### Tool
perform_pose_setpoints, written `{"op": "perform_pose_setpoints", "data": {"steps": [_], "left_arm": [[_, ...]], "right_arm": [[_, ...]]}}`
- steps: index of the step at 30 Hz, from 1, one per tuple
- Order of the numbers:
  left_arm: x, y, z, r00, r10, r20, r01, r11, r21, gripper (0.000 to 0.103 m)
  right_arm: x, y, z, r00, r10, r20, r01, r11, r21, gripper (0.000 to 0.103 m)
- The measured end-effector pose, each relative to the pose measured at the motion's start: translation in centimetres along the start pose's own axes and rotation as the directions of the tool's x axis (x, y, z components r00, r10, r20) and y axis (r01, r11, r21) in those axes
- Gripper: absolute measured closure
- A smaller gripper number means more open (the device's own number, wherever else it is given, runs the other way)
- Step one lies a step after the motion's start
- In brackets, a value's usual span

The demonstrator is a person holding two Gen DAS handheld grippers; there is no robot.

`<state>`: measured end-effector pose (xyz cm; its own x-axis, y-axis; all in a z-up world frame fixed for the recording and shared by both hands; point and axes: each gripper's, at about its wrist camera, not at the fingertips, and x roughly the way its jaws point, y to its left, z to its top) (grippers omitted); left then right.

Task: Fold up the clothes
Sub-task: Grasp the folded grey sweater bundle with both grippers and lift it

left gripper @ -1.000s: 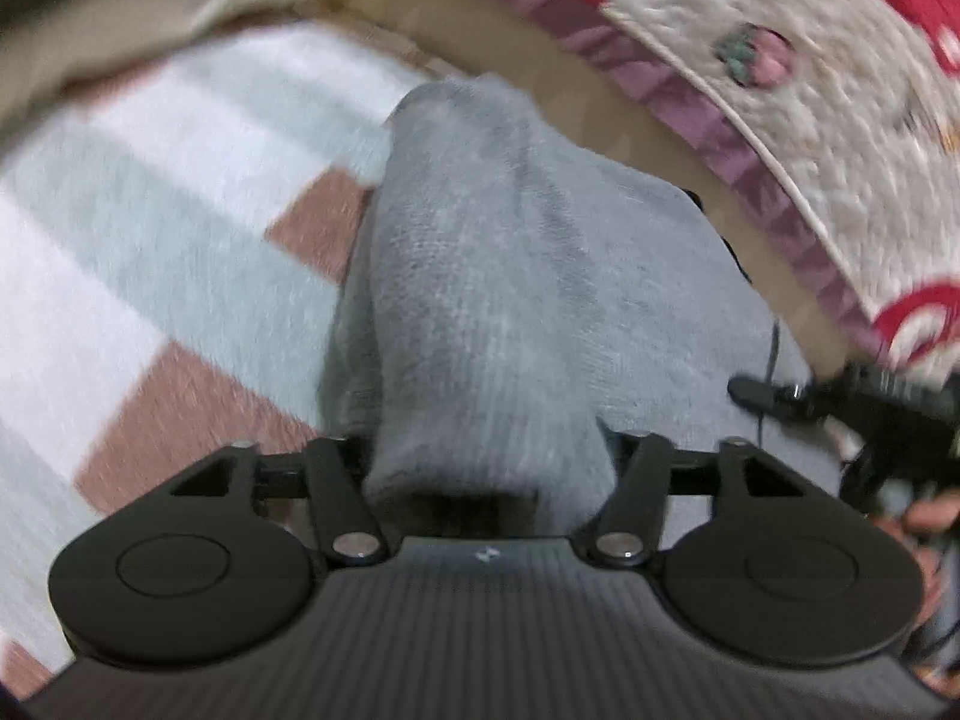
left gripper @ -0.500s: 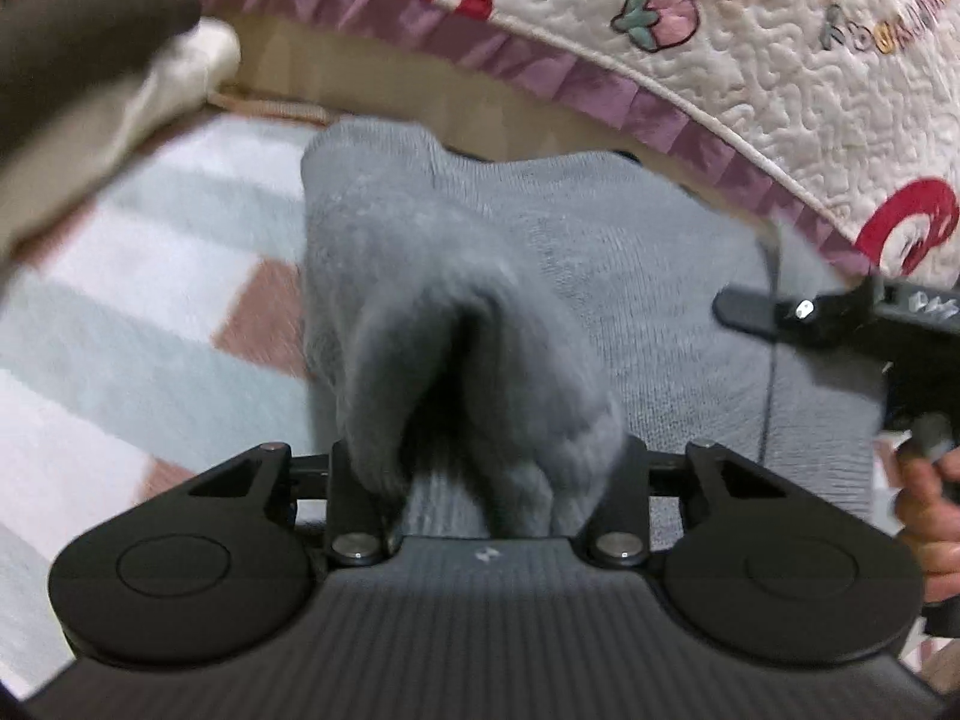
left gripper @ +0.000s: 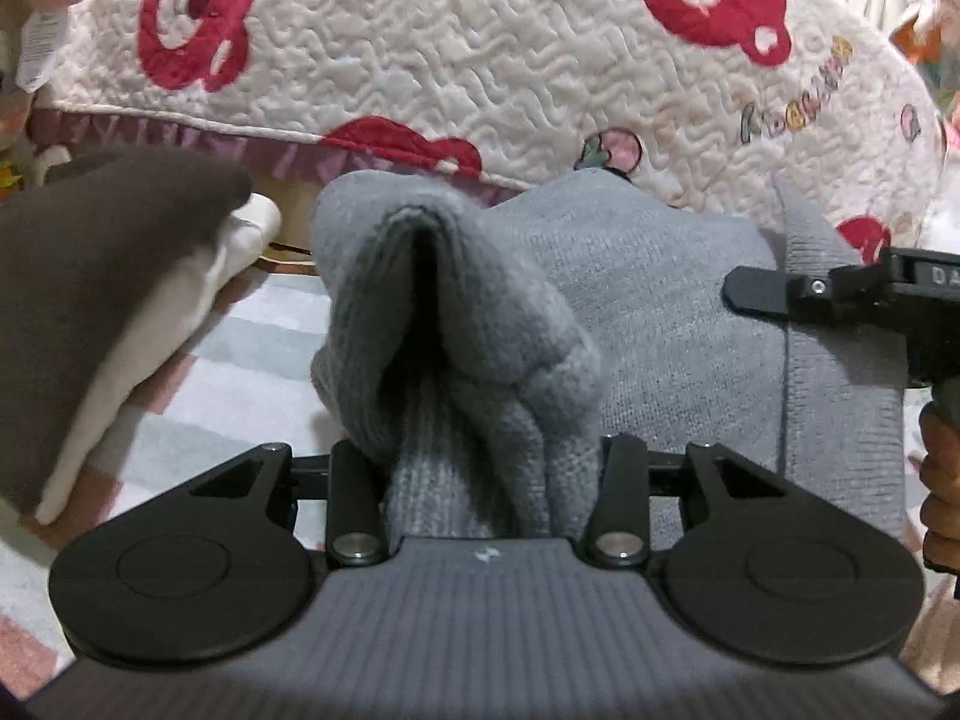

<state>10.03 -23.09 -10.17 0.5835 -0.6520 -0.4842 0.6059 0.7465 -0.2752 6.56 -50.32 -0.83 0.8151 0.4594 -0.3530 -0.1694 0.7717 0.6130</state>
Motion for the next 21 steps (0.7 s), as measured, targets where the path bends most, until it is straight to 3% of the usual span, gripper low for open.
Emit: {"op": "perform_pose_setpoints", "data": {"steps": [5, 9, 14, 17, 21], "left_arm": [[-4.3, 2.0, -0.1, 0.995, 0.006, 0.100, 0.005, 0.994, -0.109, 0.065], [-7.9, 2.8, 1.0, 0.986, 0.067, 0.153, -0.052, 0.994, -0.097, 0.065], [-13.1, 3.5, 2.4, 0.955, 0.162, 0.249, -0.153, 0.987, -0.055, 0.064], [-15.5, 5.2, 3.5, 0.949, 0.173, 0.263, -0.152, 0.983, -0.100, 0.064], [-16.6, 7.4, 5.6, 0.943, 0.194, 0.271, -0.176, 0.980, -0.090, 0.064]], "right_arm": [[-0.1, 5.8, 0.6, 1.000, 0.010, -0.004, -0.011, 0.992, -0.123, 0.068], [0.2, 10.4, 1.1, 1.000, 0.028, -0.002, -0.028, 0.984, -0.178, 0.068], [0.6, 14.3, 1.3, 0.996, 0.088, -0.014, -0.089, 0.987, -0.136, 0.068], [1.3, 16.1, 1.7, 0.991, 0.134, -0.017, -0.135, 0.985, -0.104, 0.068], [2.7, 18.7, 2.0, 0.986, 0.164, -0.023, -0.166, 0.981, -0.101, 0.068]]}}
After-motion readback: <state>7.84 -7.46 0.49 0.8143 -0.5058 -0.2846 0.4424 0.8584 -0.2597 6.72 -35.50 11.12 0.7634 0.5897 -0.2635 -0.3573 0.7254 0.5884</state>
